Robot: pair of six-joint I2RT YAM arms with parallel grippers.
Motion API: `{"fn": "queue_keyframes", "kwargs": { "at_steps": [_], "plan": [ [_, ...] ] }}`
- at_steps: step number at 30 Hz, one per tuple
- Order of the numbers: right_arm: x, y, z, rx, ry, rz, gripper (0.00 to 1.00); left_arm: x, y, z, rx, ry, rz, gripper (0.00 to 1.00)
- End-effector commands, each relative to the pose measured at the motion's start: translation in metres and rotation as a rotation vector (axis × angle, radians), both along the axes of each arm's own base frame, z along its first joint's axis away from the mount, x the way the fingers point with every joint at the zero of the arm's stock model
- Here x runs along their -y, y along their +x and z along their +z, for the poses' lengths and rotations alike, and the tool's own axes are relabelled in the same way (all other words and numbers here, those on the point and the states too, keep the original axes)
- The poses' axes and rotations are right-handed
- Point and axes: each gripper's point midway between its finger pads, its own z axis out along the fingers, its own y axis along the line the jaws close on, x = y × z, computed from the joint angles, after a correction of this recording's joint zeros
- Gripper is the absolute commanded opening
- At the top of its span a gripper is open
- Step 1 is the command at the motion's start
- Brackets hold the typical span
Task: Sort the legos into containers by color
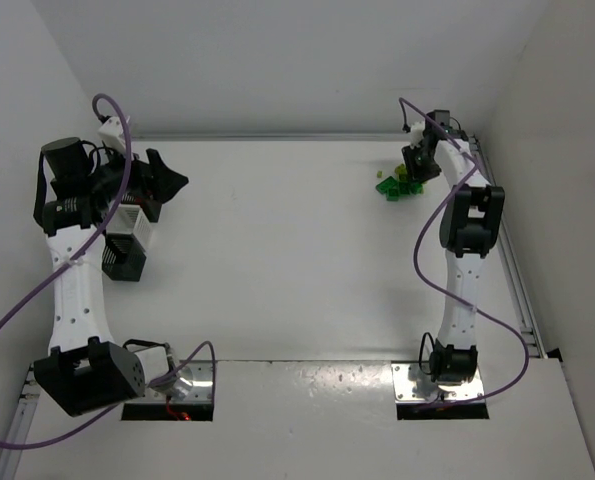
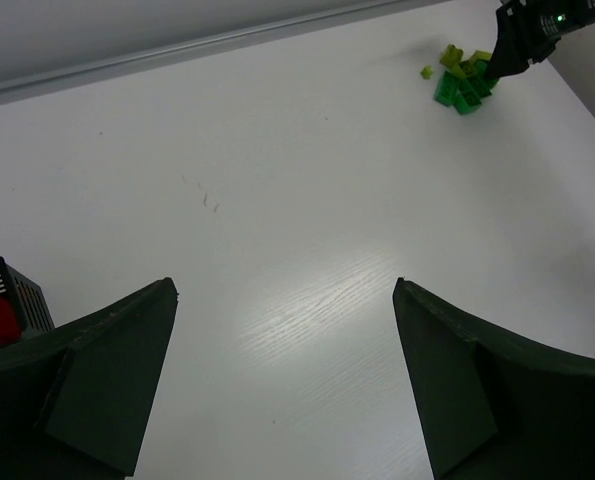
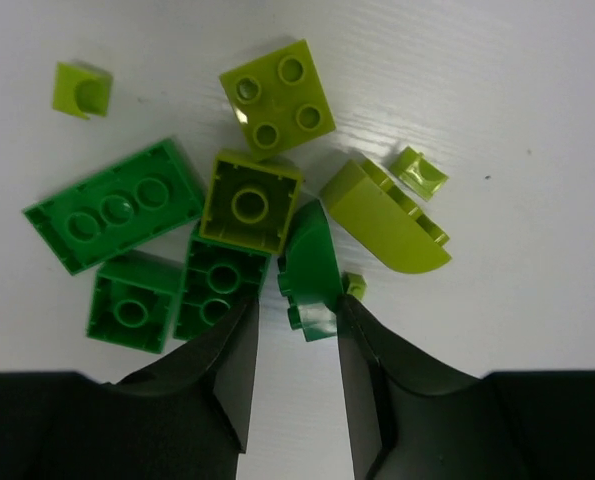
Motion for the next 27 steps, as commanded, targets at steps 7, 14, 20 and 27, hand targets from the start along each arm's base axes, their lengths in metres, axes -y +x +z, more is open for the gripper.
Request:
{"fn": "queue_keyframes", "kwargs": {
  "at_steps": [7,14,20,27],
  "plan": [
    [0.003,0.008,-0.002,0.014,-0.010,0.024,0.38,0.007,0.001,0.007,0.025,-0.006,-0.017,0.95],
    [0.010,0.009,-0.006,0.014,-0.018,0.010,0.42,0.005,0.005,0.005,0.024,-0.002,-0.008,0.97],
    [0.014,0.007,-0.017,-0.007,-0.040,0.010,0.44,0.008,0.004,0.005,0.024,-0.002,-0.017,0.97],
    [0.016,0.002,-0.024,-0.028,-0.051,0.016,0.41,0.006,0.005,0.005,0.023,0.001,-0.009,0.97]
  ]
}}
